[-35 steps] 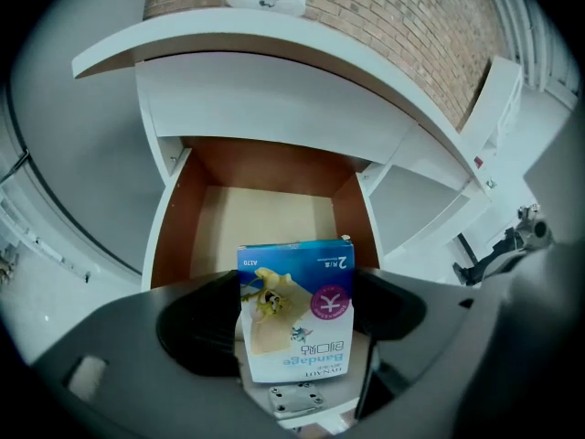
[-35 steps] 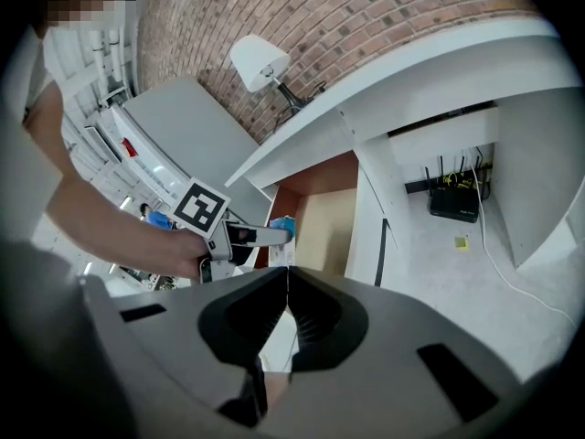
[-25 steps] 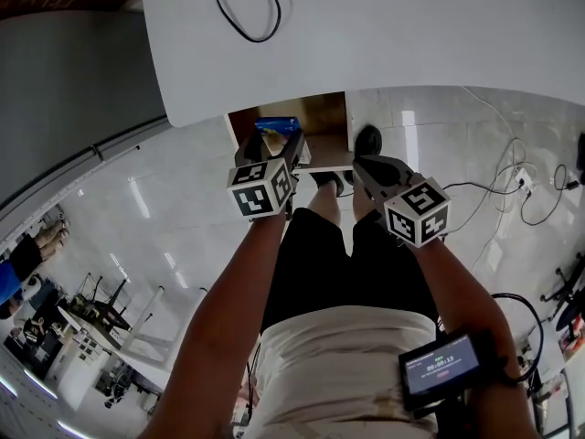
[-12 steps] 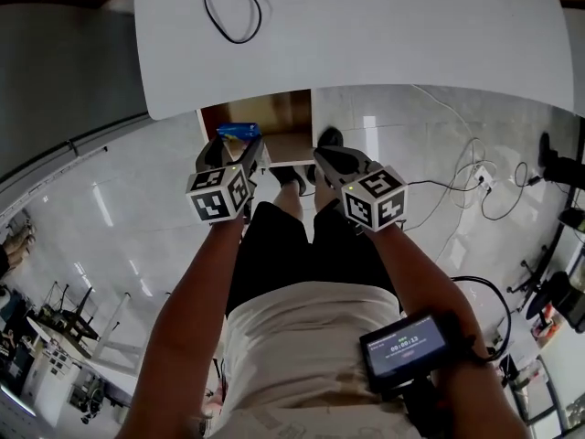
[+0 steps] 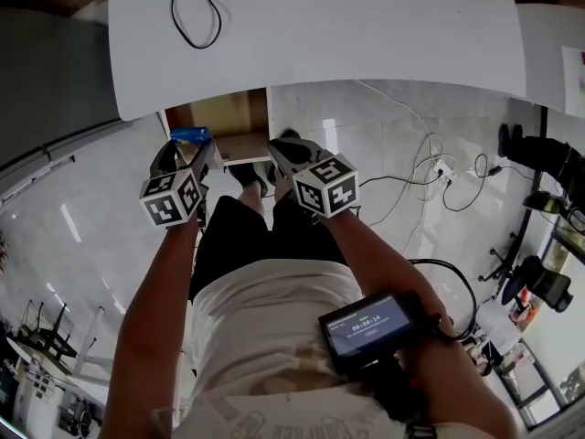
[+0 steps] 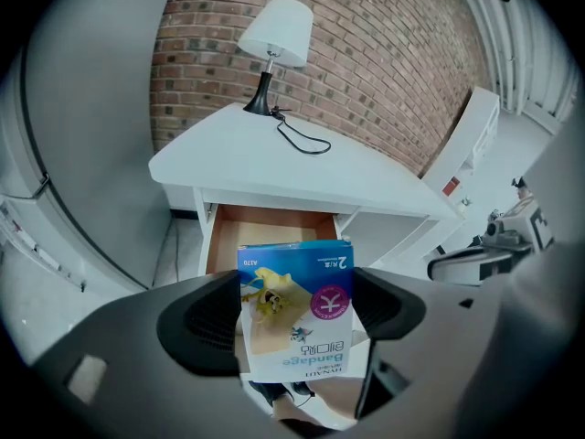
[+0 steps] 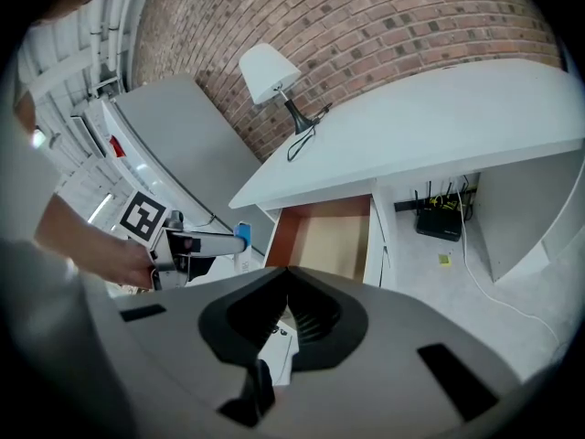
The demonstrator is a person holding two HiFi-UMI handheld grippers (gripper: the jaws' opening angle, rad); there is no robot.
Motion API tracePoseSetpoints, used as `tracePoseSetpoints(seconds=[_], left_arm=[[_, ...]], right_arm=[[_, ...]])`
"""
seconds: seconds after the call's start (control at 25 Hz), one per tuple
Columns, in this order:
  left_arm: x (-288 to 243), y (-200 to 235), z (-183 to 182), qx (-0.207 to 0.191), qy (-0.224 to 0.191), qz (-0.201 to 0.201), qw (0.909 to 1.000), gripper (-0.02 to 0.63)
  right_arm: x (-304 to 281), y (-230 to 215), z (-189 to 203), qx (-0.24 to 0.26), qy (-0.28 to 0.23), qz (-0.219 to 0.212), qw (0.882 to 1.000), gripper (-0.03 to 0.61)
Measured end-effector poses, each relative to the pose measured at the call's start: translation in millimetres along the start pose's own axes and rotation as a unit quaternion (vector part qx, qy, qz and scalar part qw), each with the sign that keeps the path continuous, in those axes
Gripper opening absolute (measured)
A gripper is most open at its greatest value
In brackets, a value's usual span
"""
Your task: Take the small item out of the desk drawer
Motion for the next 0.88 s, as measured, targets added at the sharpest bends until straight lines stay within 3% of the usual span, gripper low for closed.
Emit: tracePoseSetpoints(seconds=[0.44, 0.88], left_arm=[[43.6, -7.8, 0.0, -0.003, -0.018, 0.036, 0.9992, 0.379], [79.3, -2.7, -11.4, -0.003, -0.057, 0.040, 0.9976, 0.379]], right_arm=[[7.7, 29.0, -22.4, 0.029, -0.012, 0.004, 0.999, 0.006], [20.0, 54.5, -36.5, 0.066, -0.021, 0.006, 0.998, 0.006]])
Point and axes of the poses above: the fingertips, and each gripper's own axes: x backward along the fingers, y to its left, z out of its underside, the point moved 3 cm from there along x, backward along the fingers, and after that the axes turned 14 degrees about -z, right-handed, at the moved point
